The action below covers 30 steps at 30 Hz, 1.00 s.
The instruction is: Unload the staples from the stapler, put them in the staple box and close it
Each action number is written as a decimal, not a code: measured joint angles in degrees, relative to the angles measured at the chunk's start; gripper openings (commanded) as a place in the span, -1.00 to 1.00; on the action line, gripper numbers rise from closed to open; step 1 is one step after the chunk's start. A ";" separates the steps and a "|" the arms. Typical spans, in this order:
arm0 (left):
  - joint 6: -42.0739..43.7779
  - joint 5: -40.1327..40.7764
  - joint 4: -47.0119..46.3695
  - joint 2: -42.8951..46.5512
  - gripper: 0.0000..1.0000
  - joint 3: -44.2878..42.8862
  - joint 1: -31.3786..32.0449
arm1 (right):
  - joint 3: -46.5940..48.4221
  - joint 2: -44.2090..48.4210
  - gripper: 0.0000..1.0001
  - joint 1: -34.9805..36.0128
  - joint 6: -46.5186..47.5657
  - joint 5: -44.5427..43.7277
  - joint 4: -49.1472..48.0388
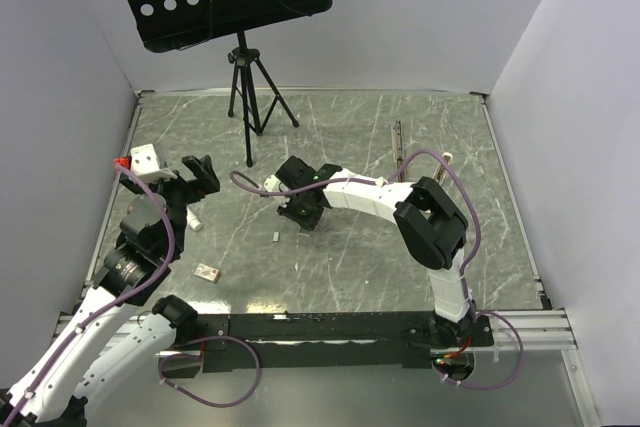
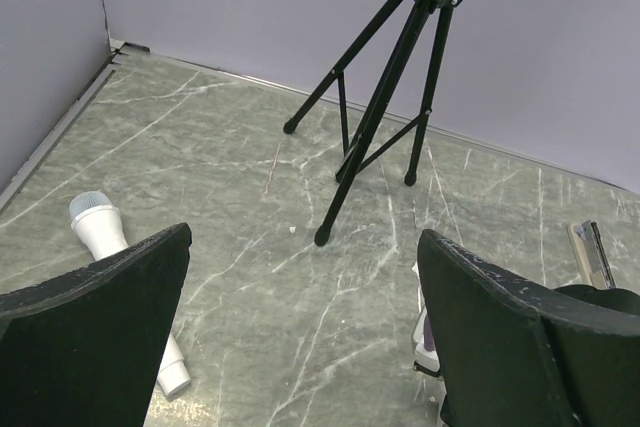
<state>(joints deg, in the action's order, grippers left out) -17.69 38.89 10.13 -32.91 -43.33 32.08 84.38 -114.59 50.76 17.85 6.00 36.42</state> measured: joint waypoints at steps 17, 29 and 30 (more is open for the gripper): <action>0.00 0.00 -0.02 0.02 0.99 0.00 0.00 | -0.39 0.00 -0.47 0.59 -0.24 -1.09 -0.20; 0.00 0.00 -0.02 0.02 0.99 0.00 0.00 | -0.52 0.00 -0.48 0.85 -0.26 -3.85 0.11; 0.00 0.00 -0.02 0.02 0.99 0.00 0.00 | -0.52 0.00 -0.49 0.85 -0.26 -4.07 0.28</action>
<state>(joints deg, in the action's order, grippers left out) -17.69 38.89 10.11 -32.88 -43.33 32.08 83.85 -114.59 51.62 17.58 1.93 36.71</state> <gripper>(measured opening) 0.995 0.261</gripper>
